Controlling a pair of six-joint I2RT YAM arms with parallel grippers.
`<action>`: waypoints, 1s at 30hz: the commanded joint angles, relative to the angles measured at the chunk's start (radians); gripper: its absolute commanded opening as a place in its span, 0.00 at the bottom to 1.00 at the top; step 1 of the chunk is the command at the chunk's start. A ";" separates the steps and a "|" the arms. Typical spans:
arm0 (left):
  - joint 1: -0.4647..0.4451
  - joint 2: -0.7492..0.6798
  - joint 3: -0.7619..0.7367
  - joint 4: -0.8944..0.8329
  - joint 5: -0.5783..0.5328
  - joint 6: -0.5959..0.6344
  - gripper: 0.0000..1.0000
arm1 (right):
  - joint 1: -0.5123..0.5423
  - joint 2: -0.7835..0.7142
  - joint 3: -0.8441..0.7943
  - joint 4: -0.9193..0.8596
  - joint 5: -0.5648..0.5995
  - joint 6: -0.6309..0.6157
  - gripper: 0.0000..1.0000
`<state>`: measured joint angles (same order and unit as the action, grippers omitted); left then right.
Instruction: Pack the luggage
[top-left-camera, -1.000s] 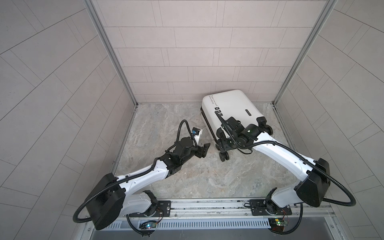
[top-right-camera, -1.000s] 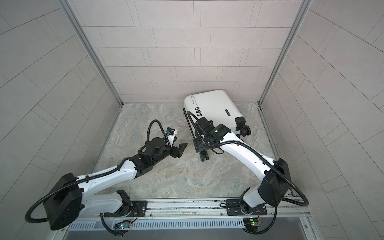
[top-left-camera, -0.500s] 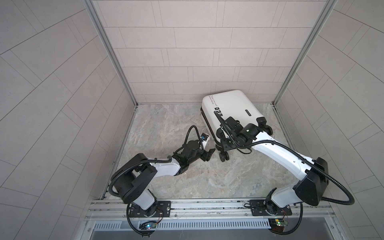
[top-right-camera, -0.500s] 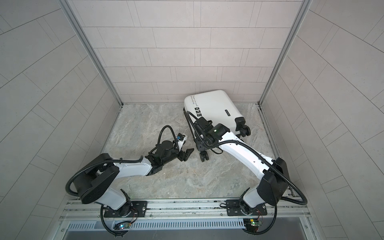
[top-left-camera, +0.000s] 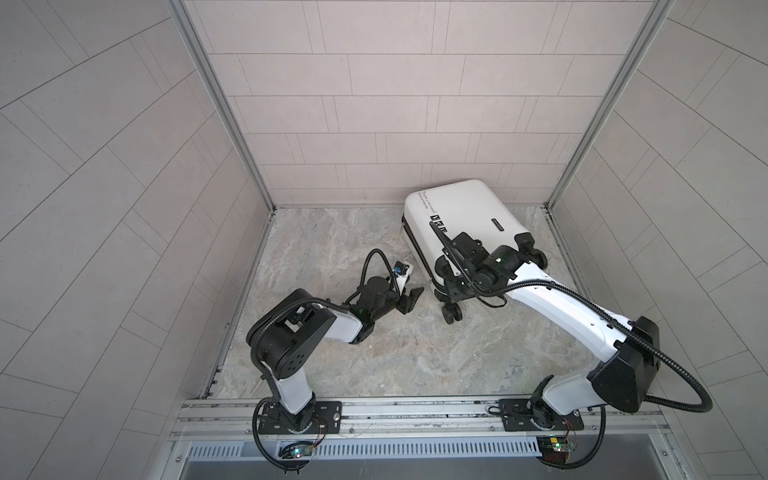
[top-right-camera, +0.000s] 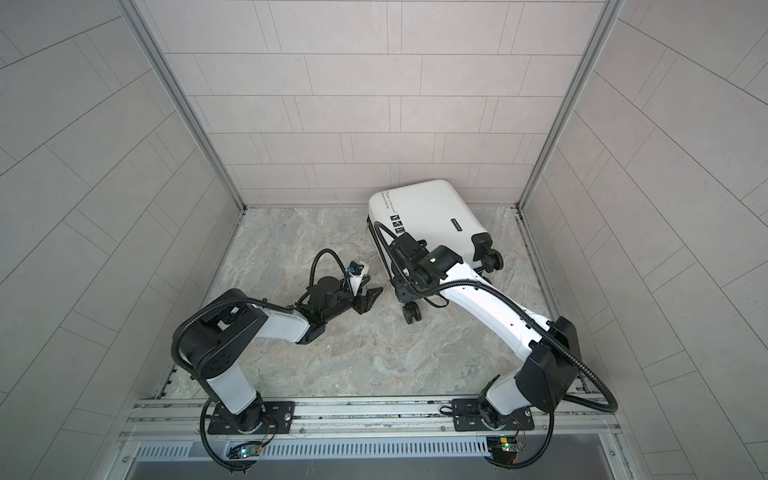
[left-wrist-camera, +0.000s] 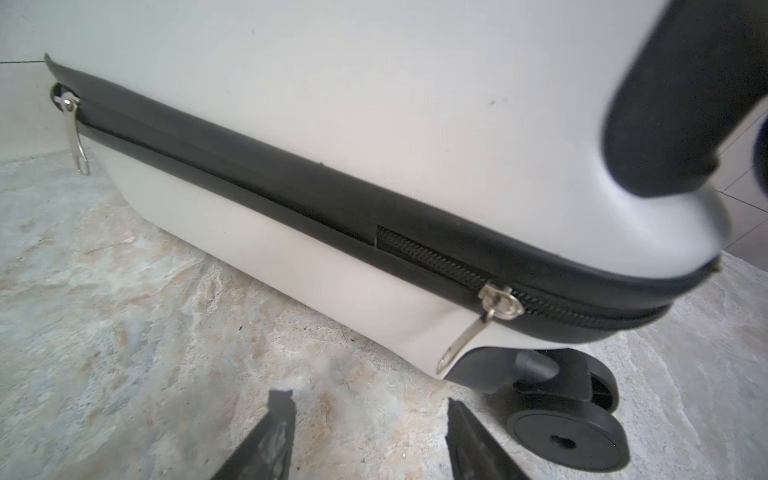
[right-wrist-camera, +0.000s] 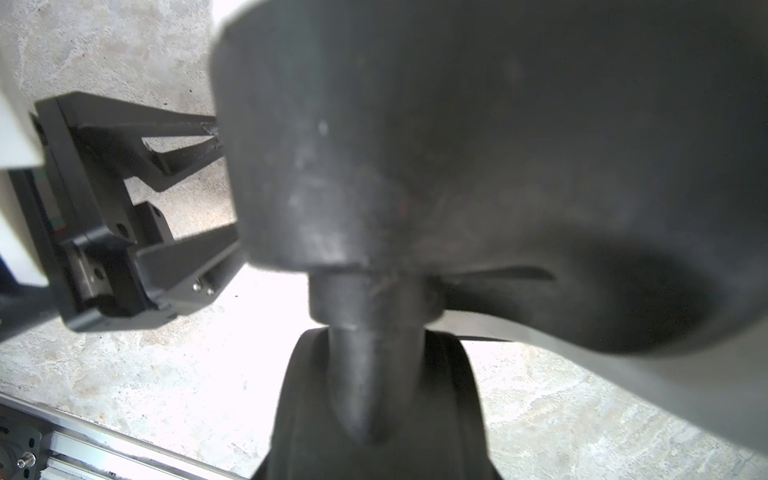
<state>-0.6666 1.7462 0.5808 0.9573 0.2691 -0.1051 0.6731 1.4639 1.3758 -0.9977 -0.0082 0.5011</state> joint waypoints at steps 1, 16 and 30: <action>0.001 0.009 0.057 0.003 0.130 0.009 0.59 | 0.003 -0.080 0.046 0.003 0.031 0.004 0.21; -0.002 0.076 0.122 0.011 0.184 -0.005 0.52 | 0.002 -0.079 0.051 -0.012 0.037 -0.001 0.20; -0.014 0.107 0.166 0.004 0.210 -0.011 0.40 | 0.002 -0.073 0.051 -0.012 0.031 0.004 0.18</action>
<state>-0.6724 1.8397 0.7166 0.9337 0.4599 -0.1230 0.6731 1.4624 1.3758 -1.0069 -0.0032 0.4965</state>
